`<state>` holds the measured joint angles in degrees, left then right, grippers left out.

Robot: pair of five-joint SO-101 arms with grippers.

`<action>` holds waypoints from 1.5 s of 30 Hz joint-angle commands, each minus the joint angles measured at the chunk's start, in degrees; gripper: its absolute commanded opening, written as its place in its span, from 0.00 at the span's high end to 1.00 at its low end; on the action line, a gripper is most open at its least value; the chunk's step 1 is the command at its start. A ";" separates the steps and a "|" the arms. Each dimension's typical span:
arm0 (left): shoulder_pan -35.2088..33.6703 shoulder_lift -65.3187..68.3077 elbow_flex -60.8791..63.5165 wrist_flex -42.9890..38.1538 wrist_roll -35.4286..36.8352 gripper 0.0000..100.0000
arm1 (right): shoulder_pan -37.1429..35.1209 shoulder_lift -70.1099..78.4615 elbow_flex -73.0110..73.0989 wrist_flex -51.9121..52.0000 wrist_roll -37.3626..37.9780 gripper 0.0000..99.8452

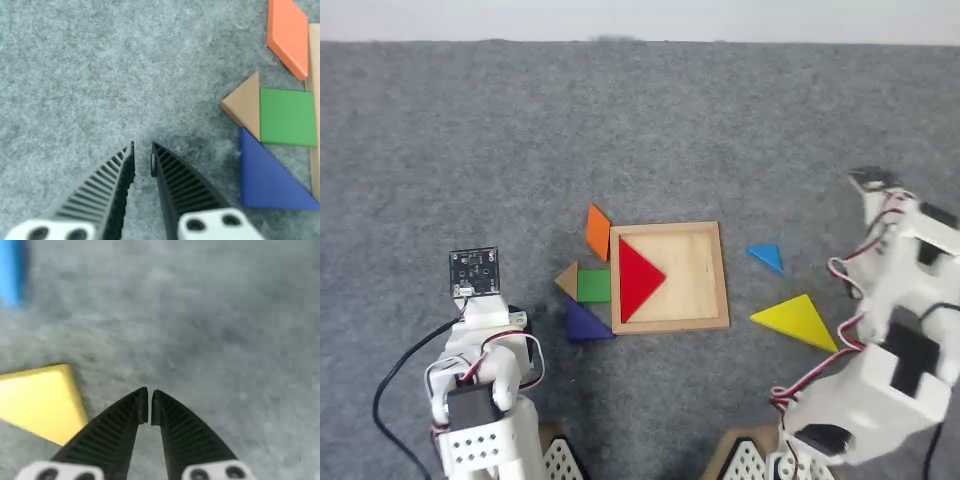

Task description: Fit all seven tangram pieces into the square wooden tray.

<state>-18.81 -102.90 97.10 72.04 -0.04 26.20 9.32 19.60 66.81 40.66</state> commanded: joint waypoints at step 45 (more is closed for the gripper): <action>-0.18 -1.32 -0.66 0.26 -0.35 0.95 | -8.66 0.75 -0.88 0.04 -8.00 0.81</action>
<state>-18.81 -102.90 97.10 72.04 -0.04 13.19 5.63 29.19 67.34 39.78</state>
